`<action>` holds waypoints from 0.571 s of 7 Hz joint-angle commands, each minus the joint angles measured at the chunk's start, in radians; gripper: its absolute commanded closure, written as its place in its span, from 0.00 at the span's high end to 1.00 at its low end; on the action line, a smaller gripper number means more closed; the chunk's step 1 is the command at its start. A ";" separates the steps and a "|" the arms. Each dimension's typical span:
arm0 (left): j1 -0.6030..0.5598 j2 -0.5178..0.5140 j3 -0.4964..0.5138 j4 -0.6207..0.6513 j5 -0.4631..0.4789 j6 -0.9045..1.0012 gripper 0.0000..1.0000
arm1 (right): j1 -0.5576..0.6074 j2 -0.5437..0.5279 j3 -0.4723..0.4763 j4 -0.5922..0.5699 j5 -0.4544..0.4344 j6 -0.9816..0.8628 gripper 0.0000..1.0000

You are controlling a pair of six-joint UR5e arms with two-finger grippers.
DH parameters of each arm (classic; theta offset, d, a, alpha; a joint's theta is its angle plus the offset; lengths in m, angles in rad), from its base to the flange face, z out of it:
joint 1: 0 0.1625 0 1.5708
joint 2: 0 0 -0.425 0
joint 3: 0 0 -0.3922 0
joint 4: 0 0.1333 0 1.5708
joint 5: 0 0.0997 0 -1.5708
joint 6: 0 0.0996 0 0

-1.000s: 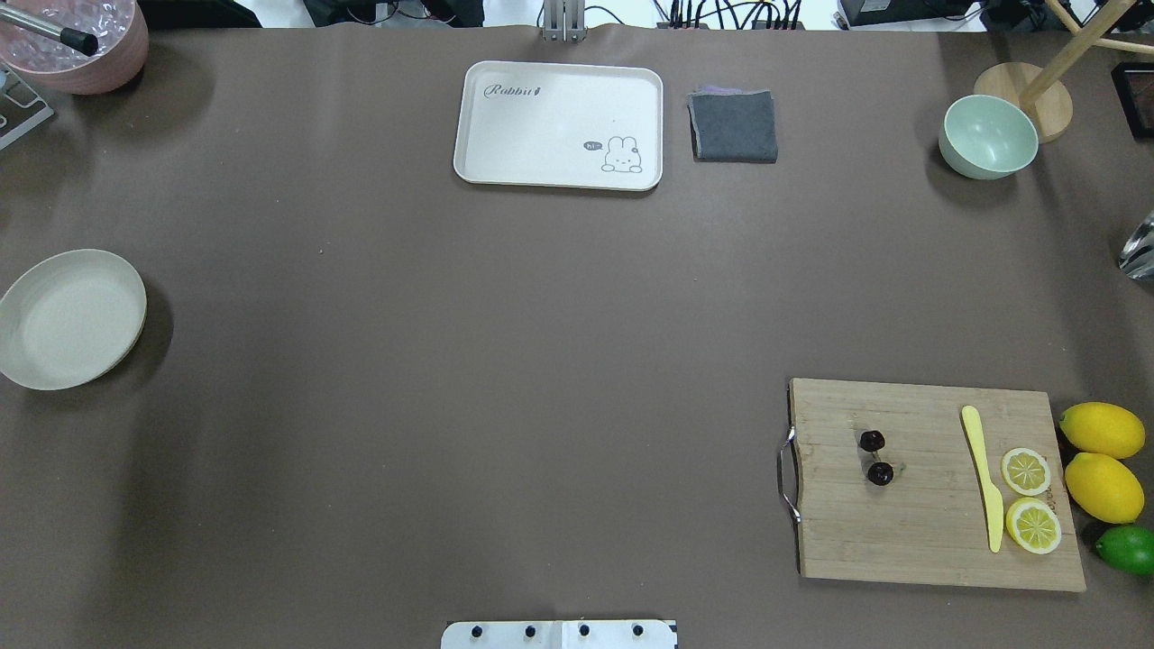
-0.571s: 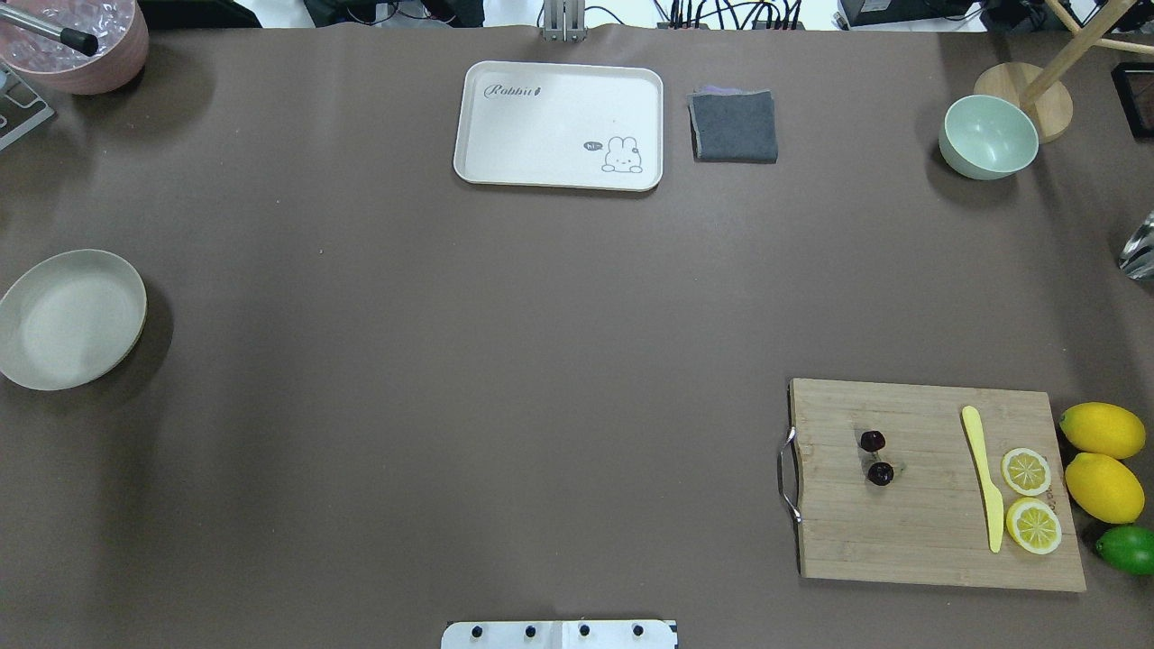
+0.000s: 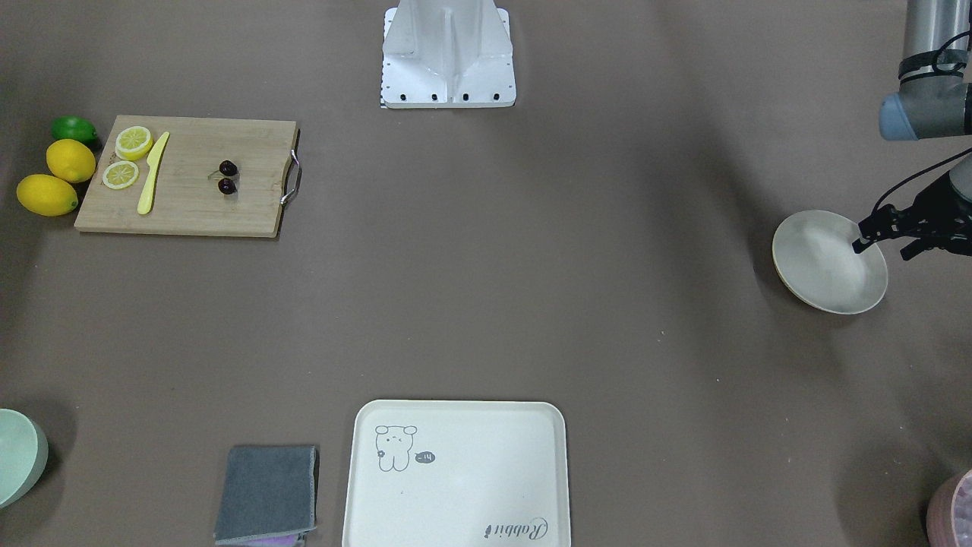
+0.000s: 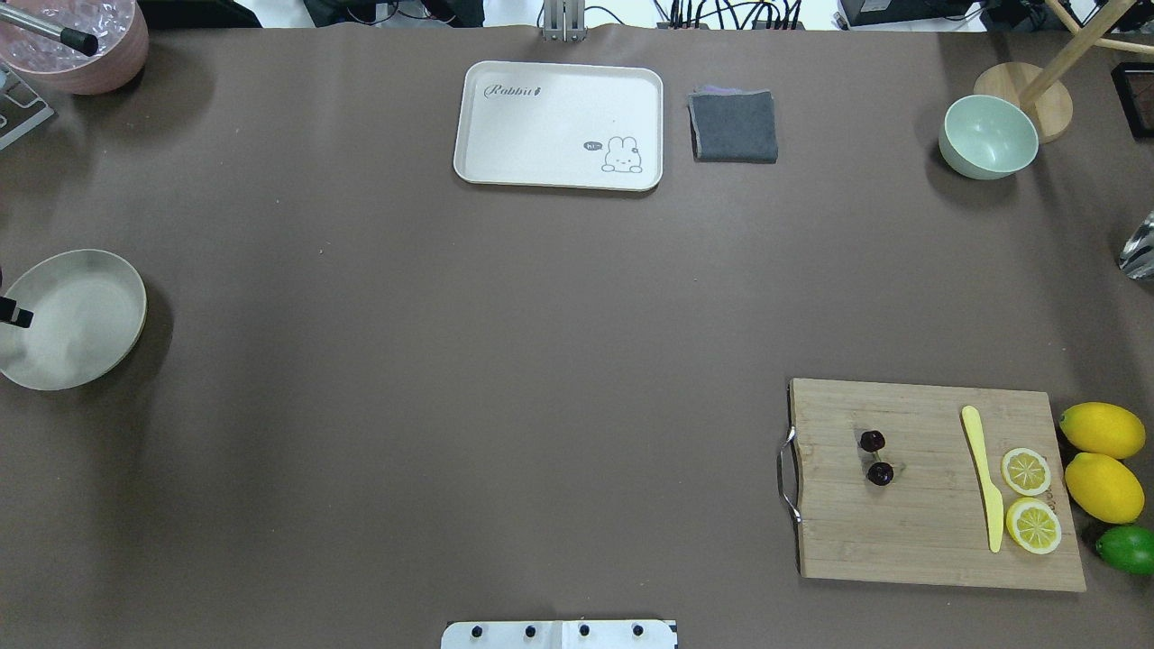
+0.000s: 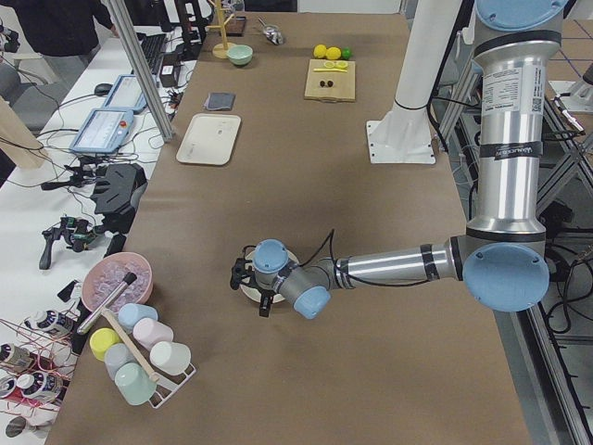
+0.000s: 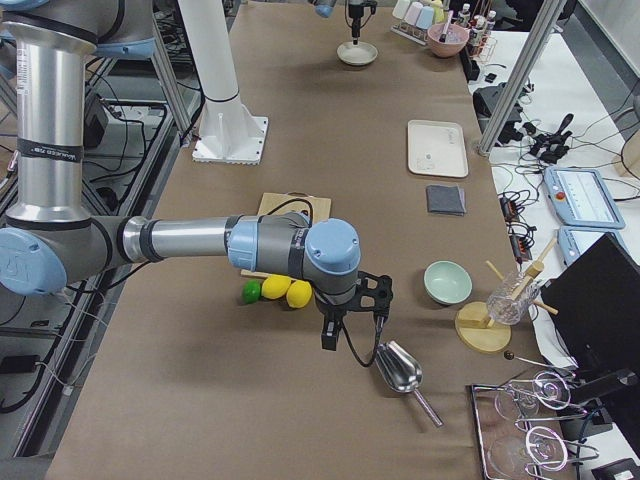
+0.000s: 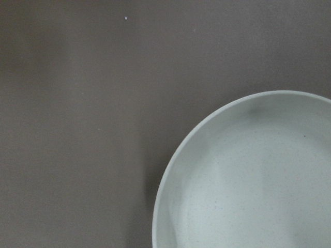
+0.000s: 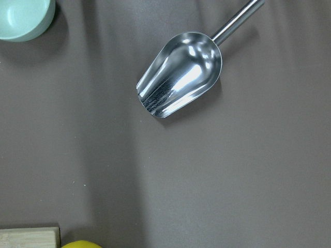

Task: Place red cherry on plate
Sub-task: 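Reach the left gripper to the white bowl's rim and grasp it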

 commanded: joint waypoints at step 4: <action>0.015 -0.002 0.025 -0.002 0.001 0.011 0.71 | 0.000 0.002 0.000 0.002 -0.002 0.000 1.00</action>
